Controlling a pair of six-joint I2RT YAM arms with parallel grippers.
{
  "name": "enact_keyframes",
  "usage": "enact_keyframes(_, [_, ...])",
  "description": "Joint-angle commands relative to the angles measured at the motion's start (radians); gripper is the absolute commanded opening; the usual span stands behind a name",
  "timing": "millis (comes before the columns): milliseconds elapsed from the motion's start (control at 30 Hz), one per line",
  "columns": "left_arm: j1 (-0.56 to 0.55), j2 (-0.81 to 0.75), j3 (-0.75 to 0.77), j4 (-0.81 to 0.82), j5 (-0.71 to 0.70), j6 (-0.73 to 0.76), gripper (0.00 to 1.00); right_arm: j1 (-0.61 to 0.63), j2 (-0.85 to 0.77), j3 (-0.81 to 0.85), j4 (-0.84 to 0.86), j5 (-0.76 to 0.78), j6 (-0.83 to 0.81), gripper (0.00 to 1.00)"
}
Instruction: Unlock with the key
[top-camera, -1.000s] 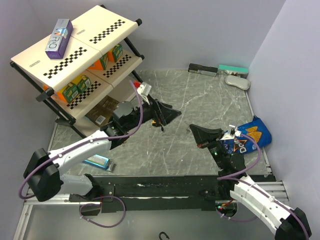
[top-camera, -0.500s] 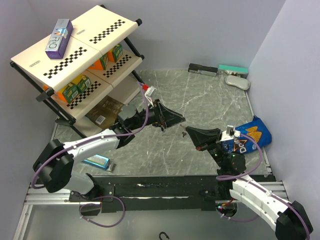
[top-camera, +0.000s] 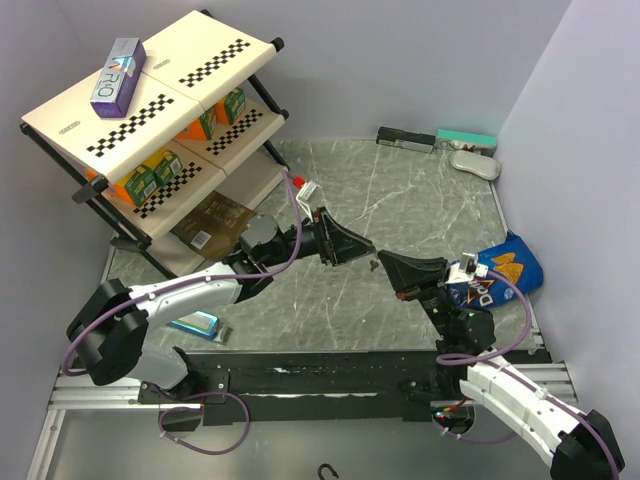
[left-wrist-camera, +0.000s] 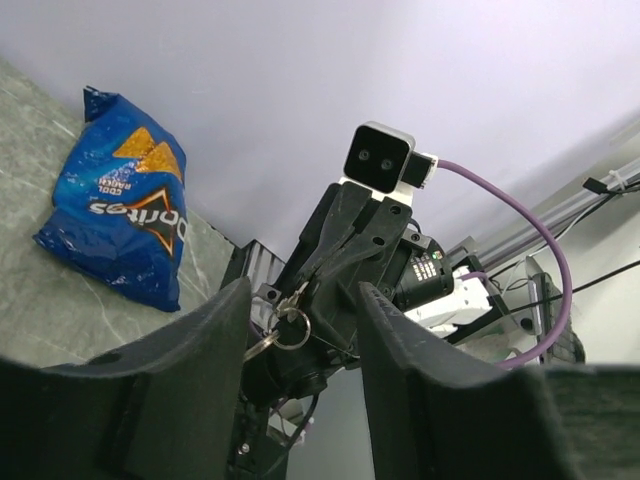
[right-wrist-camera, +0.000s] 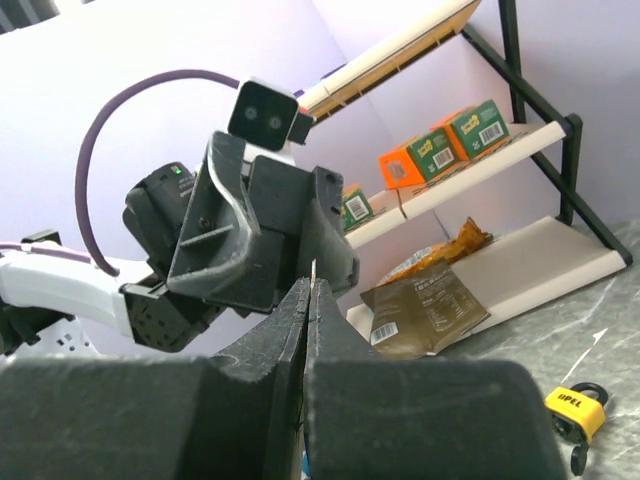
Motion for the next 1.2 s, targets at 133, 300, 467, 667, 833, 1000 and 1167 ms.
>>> enact_keyframes(133, [-0.007, 0.000, 0.001, 0.069, 0.011, -0.010, 0.32, -0.004, 0.005, 0.010, 0.012, 0.019, 0.000, 0.00])
enact_keyframes(300, [-0.009, -0.002, 0.000, 0.061, -0.001, -0.010, 0.15, -0.004, 0.016, 0.009, 0.005, 0.016, 0.000, 0.00])
enact_keyframes(467, [-0.010, 0.008, 0.006, 0.061, 0.008, -0.019, 0.01, -0.005, 0.016, 0.017, -0.016, 0.018, 0.002, 0.00])
enact_keyframes(667, [0.005, -0.035, 0.046, -0.124, 0.023, 0.098, 0.01, -0.019, -0.024, 0.066, -0.178, -0.007, -0.018, 0.11])
enact_keyframes(833, [0.108, -0.107, 0.089, -0.375, 0.150, 0.206, 0.01, -0.065, -0.141, 0.093, -0.346, -0.051, -0.054, 0.52])
enact_keyframes(1000, [0.177, -0.143, 0.194, -0.673, 0.307, 0.438, 0.01, -0.096, -0.165, 0.190, -0.551, -0.177, -0.143, 0.64])
enact_keyframes(1167, [0.214, -0.169, 0.216, -0.779, 0.432, 0.554, 0.01, -0.122, -0.022, 0.320, -0.617, -0.491, -0.178, 0.65])
